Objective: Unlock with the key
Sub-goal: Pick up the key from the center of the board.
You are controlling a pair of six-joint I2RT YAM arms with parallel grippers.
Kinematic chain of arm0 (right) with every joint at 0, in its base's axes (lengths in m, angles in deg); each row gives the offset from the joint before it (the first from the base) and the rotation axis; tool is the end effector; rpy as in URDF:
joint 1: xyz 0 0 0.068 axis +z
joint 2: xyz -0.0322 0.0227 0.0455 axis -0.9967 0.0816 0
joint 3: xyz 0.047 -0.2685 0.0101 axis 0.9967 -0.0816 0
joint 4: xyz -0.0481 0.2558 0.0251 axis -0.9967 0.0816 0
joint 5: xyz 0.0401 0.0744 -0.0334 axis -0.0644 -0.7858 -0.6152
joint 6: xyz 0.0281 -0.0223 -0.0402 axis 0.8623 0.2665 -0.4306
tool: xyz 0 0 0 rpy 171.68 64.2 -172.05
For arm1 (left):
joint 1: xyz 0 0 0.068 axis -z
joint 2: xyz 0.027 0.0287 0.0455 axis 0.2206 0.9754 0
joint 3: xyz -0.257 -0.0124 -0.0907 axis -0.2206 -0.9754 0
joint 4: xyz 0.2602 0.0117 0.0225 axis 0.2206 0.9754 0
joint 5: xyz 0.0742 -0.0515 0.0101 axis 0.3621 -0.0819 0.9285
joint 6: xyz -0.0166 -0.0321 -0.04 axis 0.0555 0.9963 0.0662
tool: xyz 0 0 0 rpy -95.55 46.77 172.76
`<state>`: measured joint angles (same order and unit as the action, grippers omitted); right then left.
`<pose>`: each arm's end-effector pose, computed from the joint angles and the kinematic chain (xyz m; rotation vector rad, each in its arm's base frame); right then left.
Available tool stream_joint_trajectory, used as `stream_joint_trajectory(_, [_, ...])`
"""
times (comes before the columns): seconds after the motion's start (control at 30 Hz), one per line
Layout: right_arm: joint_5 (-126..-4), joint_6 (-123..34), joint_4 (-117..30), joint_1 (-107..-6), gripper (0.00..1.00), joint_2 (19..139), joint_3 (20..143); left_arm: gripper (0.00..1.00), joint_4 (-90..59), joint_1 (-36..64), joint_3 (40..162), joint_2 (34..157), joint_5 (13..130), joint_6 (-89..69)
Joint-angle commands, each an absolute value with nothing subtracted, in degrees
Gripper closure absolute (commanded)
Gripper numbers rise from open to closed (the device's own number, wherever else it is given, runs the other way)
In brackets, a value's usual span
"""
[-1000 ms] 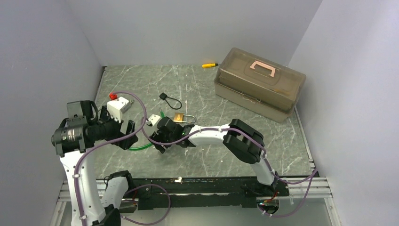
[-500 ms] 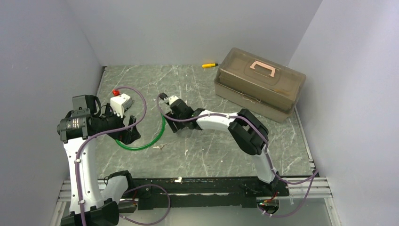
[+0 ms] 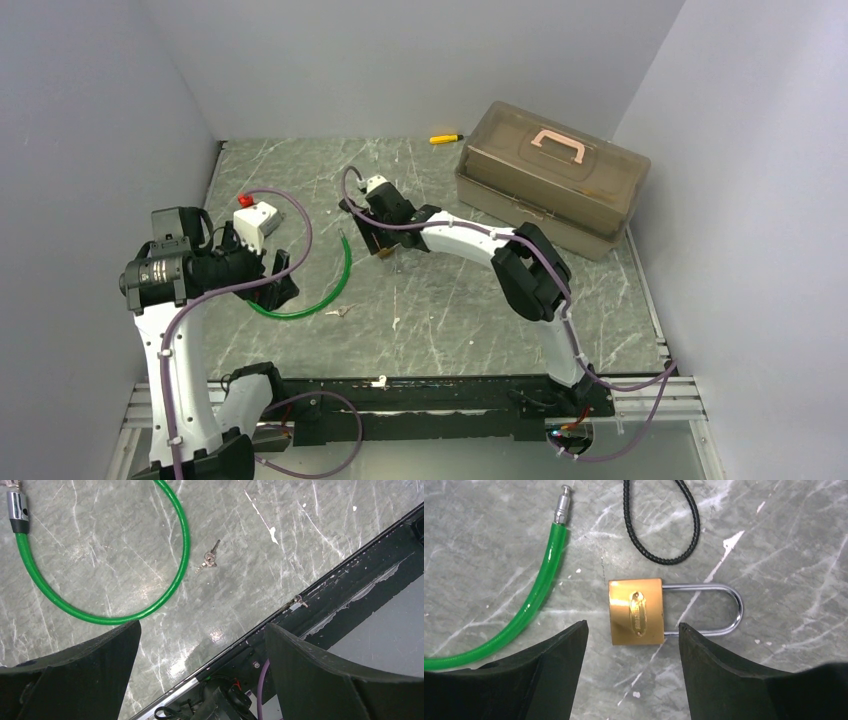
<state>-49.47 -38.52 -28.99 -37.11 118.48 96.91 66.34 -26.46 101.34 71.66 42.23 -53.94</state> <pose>0.3200 0.3513 0.1949 -0.6654 2.2763 0.3684 0.1182 0.0067 0.3771 0.6026 2.2843 -0.4748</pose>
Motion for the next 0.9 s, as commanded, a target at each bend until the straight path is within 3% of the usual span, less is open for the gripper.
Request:
stream_joint_trajectory(0.0, [-48.8, -40.5, -27.1, -37.0, 0.31, 122.0, 102.7, 0.01, 65.4, -26.8, 101.0, 70.4, 41.3, -54.5])
stream_joint_trajectory(0.43, [-47.4, -42.8, -25.6, -37.0, 0.31, 127.4, 105.7, 0.01, 65.2, -26.8, 101.1, 70.8, 41.5, -55.2])
stream_joint_trajectory(0.6, [-48.8, -41.6, -28.3, -35.7, 0.41, 125.1, 99.9, 0.01, 66.0, -26.8, 101.6, 70.3, 41.7, -55.8])
stream_joint_trajectory(0.87, [-46.6, -40.3, -32.0, -29.0, 0.48, 118.6, 89.6, 0.01, 66.8, -26.8, 101.3, 69.3, 41.0, -56.3])
